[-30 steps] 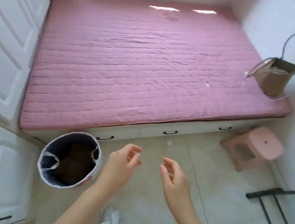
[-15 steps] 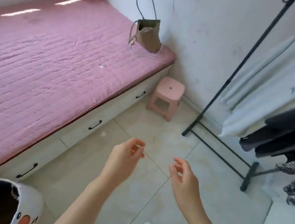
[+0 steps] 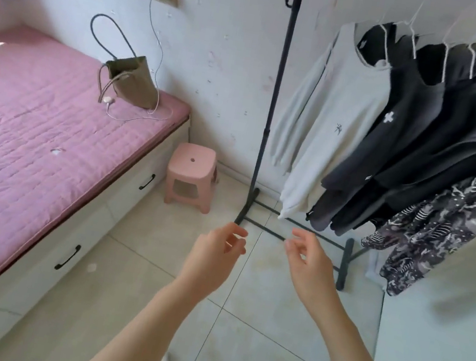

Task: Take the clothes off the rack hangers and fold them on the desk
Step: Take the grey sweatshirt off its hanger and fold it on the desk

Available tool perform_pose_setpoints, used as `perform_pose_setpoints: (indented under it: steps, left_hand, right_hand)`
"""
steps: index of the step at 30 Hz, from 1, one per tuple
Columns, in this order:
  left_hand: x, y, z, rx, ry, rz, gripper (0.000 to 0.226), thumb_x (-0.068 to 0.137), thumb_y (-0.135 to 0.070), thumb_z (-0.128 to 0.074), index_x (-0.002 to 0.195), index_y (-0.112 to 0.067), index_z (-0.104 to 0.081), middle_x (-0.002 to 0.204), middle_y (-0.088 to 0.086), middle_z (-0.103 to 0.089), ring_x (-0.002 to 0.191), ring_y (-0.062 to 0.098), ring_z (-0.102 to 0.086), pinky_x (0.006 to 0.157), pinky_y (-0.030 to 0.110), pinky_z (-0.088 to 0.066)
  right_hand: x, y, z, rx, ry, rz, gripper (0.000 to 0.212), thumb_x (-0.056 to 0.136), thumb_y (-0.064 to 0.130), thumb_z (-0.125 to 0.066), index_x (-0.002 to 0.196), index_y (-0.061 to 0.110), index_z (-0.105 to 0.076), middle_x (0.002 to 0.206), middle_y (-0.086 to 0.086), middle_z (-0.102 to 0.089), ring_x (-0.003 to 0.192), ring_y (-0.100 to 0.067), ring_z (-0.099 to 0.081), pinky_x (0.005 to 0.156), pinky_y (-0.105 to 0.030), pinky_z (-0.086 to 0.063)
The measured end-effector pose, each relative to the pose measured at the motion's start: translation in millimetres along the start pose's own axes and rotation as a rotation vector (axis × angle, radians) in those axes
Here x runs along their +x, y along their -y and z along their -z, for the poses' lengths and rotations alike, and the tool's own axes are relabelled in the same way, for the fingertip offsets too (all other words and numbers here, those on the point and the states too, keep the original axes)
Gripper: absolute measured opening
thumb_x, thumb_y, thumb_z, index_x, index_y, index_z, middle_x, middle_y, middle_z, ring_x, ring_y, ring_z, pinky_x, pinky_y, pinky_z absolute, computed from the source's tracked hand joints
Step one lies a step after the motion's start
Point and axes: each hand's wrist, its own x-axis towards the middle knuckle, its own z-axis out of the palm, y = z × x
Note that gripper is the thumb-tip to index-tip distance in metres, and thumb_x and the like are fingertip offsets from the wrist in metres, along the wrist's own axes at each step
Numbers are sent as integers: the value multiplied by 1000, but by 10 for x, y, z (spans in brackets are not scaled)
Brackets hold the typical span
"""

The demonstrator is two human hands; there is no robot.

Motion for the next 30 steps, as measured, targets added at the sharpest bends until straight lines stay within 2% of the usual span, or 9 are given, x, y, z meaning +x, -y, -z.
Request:
perform_pose_setpoints:
  steps: [4,6,9,13,15,18,21,25,30]
  left_hand:
    - [485,-287,-86,54,37,-67,17,94,-23,-53,106,-27,-64,85,-7,-70,81,11,-64,78,33,-54]
    - [791,-461,-114,72,45,-106,20,94,-21,-53,110,-24,-64,86,-6,-70,81,13,-64,77,34,-54]
    - [1310,-742,-143,78,76,-151,20,95,-22,-52,112,-25,-63,89,-9,-68,82,10,-63,76,31,-54]
    - [1942,-1066,-179,68,137,-198,20,96,-24,-52,114,-27,-60,90,-18,-62,80,-5,-58,61,9,-45]
    - [2216,-1226,-198,61,160,-229,21,96,-25,-51,116,-29,-59,96,-18,-63,83,-4,-58,62,7,-43]
    - [2603,-1469,-233,47,180,-272,21,96,-25,-52,115,-30,-59,102,-18,-63,89,-1,-59,71,15,-49]
    - [2911,-1671,-290,52,192,-318,22,96,-24,-53,116,-29,-59,107,-19,-61,94,2,-59,83,24,-51]
    - [3352,-1961,-448,99,217,-391,28,96,-24,-53,124,-28,-56,120,-14,-58,100,6,-56,87,22,-46]
    - [3757,-2354,-719,107,218,-430,38,96,-26,-52,134,-28,-47,133,-7,-51,109,5,-50,90,26,-48]
  right_hand:
    - [483,169,287,4,-61,21,30,98,28,-51,126,19,-53,107,6,-60,101,-9,-55,72,-9,-37]
    - [783,276,435,-3,-88,26,30,98,30,-51,125,20,-53,107,7,-60,100,-8,-54,71,-6,-37]
    - [1291,479,646,11,-160,42,32,97,30,-52,126,18,-55,107,7,-61,104,-10,-55,82,-19,-39]
    - [1893,751,896,25,-210,52,32,97,32,-51,127,21,-54,115,6,-60,104,-5,-52,87,-19,-35]
    - [2169,876,1009,23,-227,60,31,97,33,-50,126,23,-54,116,8,-59,106,-6,-53,86,-20,-35]
    - [2575,1056,1181,29,-259,74,31,98,32,-49,127,23,-54,115,7,-59,105,-7,-53,85,-21,-36]
    - [2908,1223,1353,40,-278,106,32,98,31,-48,128,21,-52,118,4,-62,100,-4,-55,79,-15,-38]
    - [3390,1381,1603,28,-319,133,32,97,30,-49,128,20,-53,120,2,-62,106,-9,-54,84,-21,-35]
    - [3968,1541,1942,-4,-362,177,34,96,29,-51,129,18,-54,113,8,-61,110,-9,-54,89,-22,-37]
